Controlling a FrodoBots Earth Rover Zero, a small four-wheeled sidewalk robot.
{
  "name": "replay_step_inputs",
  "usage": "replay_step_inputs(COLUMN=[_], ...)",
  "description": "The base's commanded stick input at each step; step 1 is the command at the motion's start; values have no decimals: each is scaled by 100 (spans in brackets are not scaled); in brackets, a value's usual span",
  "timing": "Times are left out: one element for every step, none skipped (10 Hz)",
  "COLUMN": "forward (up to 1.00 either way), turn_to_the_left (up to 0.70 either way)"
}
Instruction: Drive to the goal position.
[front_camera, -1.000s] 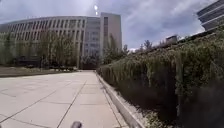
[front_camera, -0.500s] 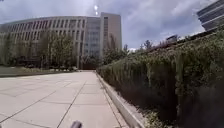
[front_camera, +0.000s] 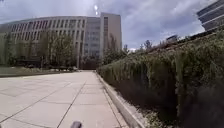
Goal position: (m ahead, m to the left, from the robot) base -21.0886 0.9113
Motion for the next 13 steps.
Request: replay_step_inputs(forward=[10,10,10,10,10,10,10,10,10,10,10,10,10], turn_to_the_left=[0,0,0,0,0,0,0,0,0,0,0,0,0])
